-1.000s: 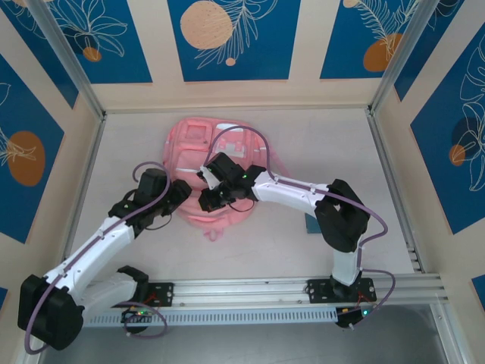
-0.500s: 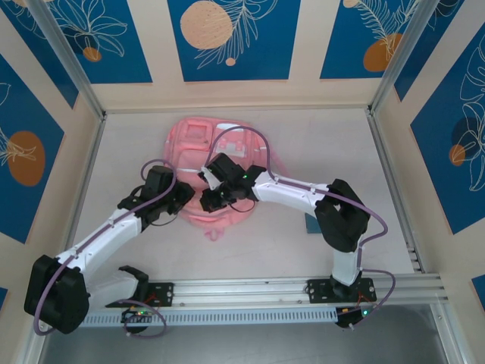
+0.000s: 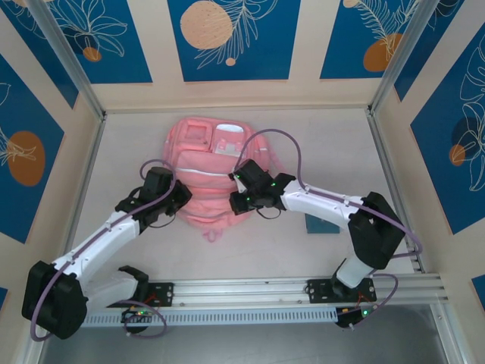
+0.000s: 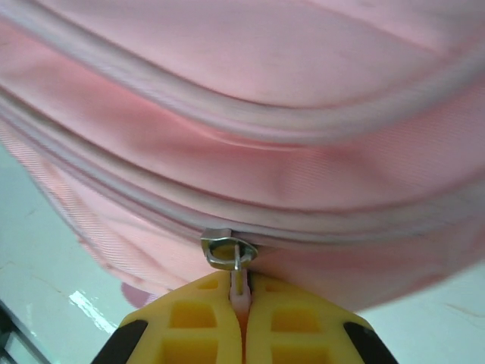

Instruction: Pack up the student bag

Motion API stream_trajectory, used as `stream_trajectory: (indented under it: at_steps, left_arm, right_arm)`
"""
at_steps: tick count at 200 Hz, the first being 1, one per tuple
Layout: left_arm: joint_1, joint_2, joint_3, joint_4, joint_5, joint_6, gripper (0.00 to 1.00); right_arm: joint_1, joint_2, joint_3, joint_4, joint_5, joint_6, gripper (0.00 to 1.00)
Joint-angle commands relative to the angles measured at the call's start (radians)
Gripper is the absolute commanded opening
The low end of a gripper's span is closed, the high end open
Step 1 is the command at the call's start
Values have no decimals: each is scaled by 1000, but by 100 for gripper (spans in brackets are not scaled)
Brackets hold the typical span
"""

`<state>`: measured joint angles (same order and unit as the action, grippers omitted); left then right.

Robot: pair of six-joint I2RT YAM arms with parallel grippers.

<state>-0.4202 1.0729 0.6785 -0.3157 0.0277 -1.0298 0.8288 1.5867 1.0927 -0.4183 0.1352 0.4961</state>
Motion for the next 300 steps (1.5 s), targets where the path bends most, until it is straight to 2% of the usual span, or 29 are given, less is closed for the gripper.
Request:
stream_trajectory:
  at_steps: [1,31,65,103,132,169,198,266,300]
  left_arm:
    - [21,-27,23,-135,-117,84,5]
    - [21,-42,35,-152,-90,98,10]
    - [21,-83,79,-243,-138,105,37]
    - [21,-124,93,-285,-146,77,52]
    - [21,-139,72,-265,-134,44,55]
    - [21,-106,46,-179,-59,26,56]
    - [21,-58,42,-142,-27,28,51]
    - [21,-33,23,-163,-79,73,14]
    - [20,-33,35,-219,-95,132,6]
  right_arm:
    - [-73,-53,-32,-62,121,9,0]
    - [-69,-47,4,-60,66,-26,0]
    - [23,29,103,-31,-21,-80,0]
    - [91,121,225,24,-125,-79,0]
    - [122,185,303,44,-173,-66,0]
    - [146,210,323,45,-196,-63,0]
    - [147,207,311,44,-194,-53,0]
    - [111,160,241,1,-123,-23,0]
    - [45,120,141,-24,-52,-15,0]
